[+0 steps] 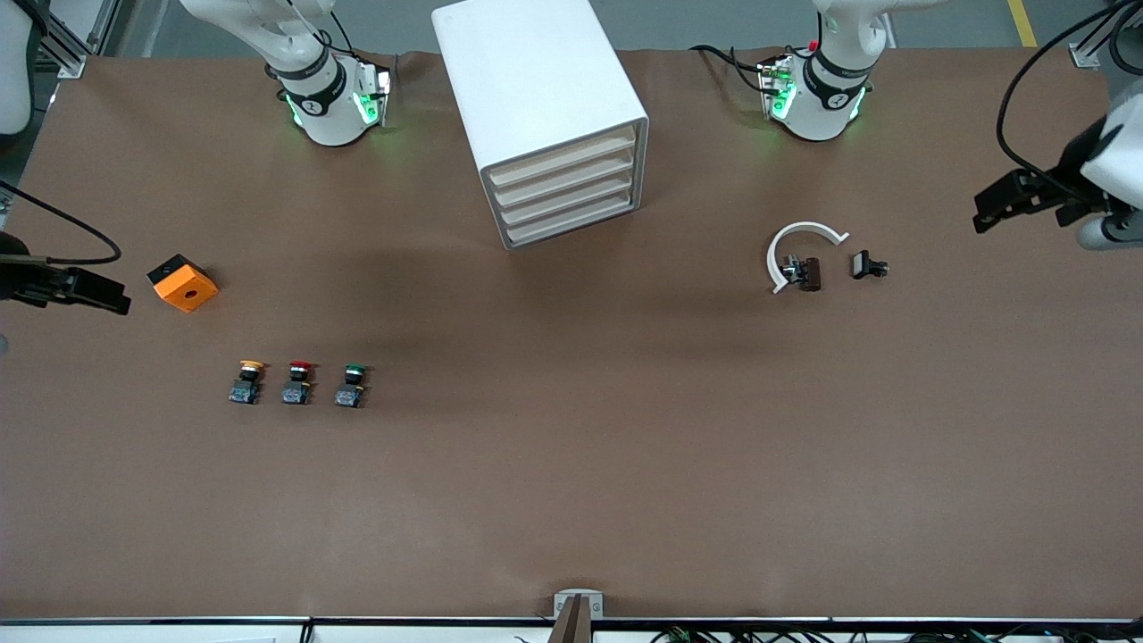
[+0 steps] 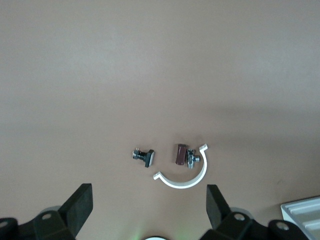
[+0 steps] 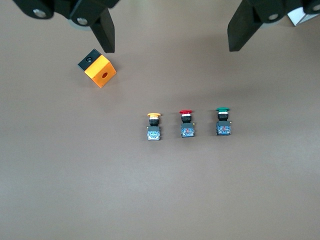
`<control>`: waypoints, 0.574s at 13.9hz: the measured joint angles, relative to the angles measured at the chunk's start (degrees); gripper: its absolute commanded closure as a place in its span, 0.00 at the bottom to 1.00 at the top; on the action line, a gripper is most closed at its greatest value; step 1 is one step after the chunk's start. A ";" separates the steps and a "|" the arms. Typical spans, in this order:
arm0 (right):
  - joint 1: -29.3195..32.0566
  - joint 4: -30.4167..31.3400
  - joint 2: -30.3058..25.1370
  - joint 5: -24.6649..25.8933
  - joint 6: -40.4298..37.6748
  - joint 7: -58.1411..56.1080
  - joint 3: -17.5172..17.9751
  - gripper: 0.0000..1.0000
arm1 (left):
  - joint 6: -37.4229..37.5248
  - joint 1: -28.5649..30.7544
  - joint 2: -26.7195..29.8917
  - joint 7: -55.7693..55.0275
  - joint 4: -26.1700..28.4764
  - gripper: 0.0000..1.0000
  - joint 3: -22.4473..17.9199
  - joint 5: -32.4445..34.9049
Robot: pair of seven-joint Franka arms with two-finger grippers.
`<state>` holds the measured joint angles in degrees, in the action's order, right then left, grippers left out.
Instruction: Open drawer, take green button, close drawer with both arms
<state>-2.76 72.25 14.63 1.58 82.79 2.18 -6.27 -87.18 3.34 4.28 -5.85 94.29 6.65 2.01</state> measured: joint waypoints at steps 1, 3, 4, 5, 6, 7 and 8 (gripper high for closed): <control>0.07 0.67 -1.16 0.02 -0.03 0.00 0.00 0.00 | -0.01 -0.62 1.57 0.00 1.43 0.00 -0.30 -0.07; 0.02 2.05 -3.20 0.10 -0.03 0.00 0.32 0.00 | -0.09 -1.46 3.93 0.00 3.13 0.00 -0.32 -0.11; -0.18 2.81 -3.84 0.26 0.04 0.00 0.63 0.00 | -0.16 -1.60 4.55 0.00 3.44 0.00 -0.34 -0.11; -0.44 3.51 -4.11 0.73 0.37 0.09 0.88 0.00 | -0.17 -1.61 4.81 0.00 3.46 0.00 -0.40 -0.11; -0.52 4.06 -4.17 1.01 0.89 0.22 0.99 0.00 | -0.21 -1.59 4.83 0.00 3.47 0.00 -0.55 -0.11; -0.52 4.37 -4.17 1.14 1.71 0.24 1.01 0.00 | -0.33 -1.57 4.75 0.00 3.47 0.00 -0.75 -0.11; -0.53 4.60 -4.19 1.27 2.86 0.24 1.03 0.00 | -0.44 -1.56 4.67 0.00 3.47 0.00 -0.92 -0.11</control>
<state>-3.29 76.86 10.44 2.86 85.66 2.42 -5.24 -87.62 1.78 8.95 -5.84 97.76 5.73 1.90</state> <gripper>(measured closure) 0.000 0.000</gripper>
